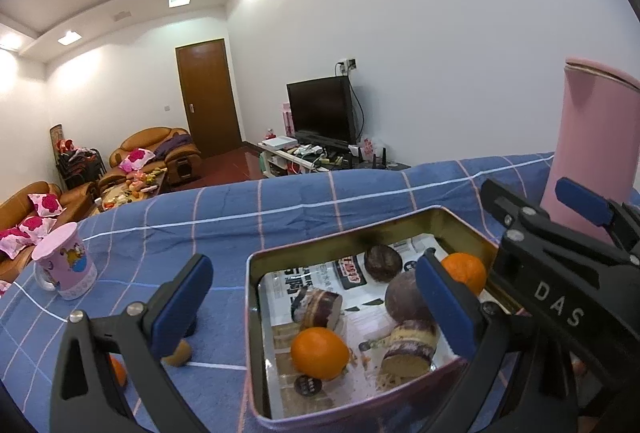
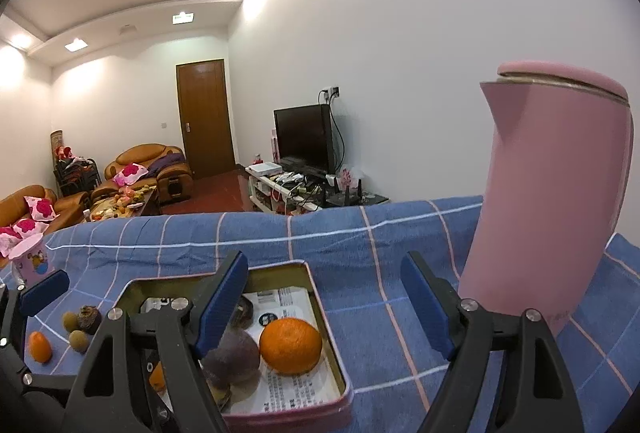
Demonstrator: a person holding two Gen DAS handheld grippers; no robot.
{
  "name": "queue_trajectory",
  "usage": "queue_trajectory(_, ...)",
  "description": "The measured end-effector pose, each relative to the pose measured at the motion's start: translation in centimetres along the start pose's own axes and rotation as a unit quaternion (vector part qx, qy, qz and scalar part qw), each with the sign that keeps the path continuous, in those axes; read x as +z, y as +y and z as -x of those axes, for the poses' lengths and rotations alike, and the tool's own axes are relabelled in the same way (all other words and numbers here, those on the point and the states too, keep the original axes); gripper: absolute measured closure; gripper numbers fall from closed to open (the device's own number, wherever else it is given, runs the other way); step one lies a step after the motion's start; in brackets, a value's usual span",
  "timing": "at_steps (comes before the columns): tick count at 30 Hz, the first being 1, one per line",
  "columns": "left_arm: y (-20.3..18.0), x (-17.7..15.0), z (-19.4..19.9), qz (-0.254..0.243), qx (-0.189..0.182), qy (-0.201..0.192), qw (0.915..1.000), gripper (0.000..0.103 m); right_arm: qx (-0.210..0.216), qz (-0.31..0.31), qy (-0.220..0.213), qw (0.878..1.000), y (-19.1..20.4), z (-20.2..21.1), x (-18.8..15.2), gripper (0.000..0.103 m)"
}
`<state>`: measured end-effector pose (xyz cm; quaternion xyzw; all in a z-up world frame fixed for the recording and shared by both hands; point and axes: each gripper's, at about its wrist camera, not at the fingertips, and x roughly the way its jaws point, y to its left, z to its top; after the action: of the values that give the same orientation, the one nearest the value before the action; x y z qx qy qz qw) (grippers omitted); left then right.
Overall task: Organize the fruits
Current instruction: 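Open both tools over the tin and withdraw them toward the remaining fruits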
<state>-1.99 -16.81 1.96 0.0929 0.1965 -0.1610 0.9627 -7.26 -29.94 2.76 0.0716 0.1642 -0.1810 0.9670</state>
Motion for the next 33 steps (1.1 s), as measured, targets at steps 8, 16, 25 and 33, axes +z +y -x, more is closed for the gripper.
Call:
queue_trajectory(8, 1.0, -0.5, 0.7, 0.004, 0.003, 0.004, 1.0, 0.0, 0.012, -0.046, 0.021, 0.999, -0.9, 1.0, -0.9, 0.023)
queue_trajectory(16, 2.8, -1.4, 1.6, 0.018, 0.007, 0.01, 0.9998, 0.0, 0.018, -0.045, 0.021, 0.999, 0.3, 2.2, -1.2, 0.023)
queue_trajectory(25, 4.7, -2.2, 2.5, 0.015, 0.017, 0.011, 0.9997, 0.0, 0.024, -0.035, 0.021, 0.999, 2.6, 3.5, -1.9, 0.023)
queue_trajectory(33, 7.9, -2.9, 2.6, 0.03, 0.023, 0.024, 0.999, 0.0, 0.027, -0.027, 0.024, 0.999, 5.2, 3.5, -2.1, 0.023)
